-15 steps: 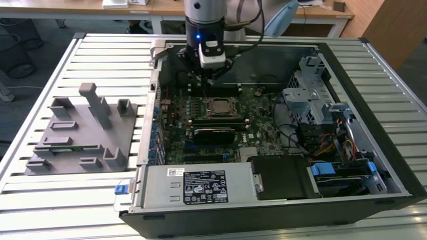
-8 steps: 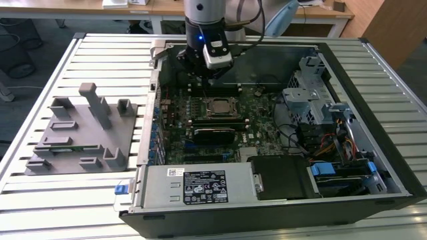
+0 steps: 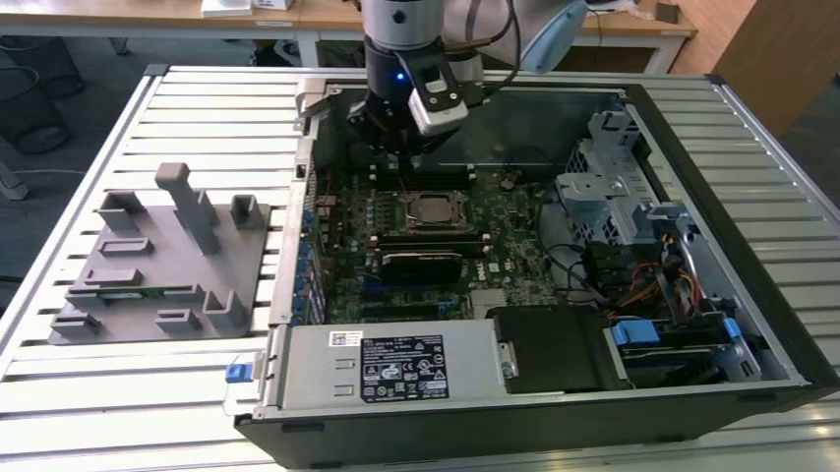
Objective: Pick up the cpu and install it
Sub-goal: 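Install the first cpu locking lever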
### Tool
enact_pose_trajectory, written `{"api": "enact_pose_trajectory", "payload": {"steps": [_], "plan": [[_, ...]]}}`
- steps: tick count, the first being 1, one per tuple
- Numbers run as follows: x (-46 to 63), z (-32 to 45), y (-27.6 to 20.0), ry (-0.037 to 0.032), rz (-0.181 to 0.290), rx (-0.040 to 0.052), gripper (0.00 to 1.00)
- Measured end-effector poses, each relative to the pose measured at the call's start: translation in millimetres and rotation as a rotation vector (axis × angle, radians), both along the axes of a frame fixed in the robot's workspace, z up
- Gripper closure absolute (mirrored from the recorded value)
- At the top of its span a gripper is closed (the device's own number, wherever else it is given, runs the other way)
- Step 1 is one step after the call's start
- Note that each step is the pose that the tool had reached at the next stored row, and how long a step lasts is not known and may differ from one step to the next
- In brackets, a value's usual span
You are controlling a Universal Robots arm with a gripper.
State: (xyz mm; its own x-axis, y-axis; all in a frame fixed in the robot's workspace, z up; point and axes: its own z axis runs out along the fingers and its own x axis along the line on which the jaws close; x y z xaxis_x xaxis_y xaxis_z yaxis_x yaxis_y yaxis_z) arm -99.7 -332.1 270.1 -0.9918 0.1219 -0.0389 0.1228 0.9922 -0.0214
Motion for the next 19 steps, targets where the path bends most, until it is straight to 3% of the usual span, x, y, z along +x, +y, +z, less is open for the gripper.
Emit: {"api": "enact_pose_trajectory", "payload": {"steps": [6, 12, 19], "plan": [[-0.4, -1.7, 0.0, 0.0, 0.103, 0.0001, 0.89], [-17.1, -3.2, 1.5, -0.0025, 0.111, 0.0, 0.89], [-25.1, -4.5, 14.1, -0.0026, 0.111, -0.0001, 0.89]]}}
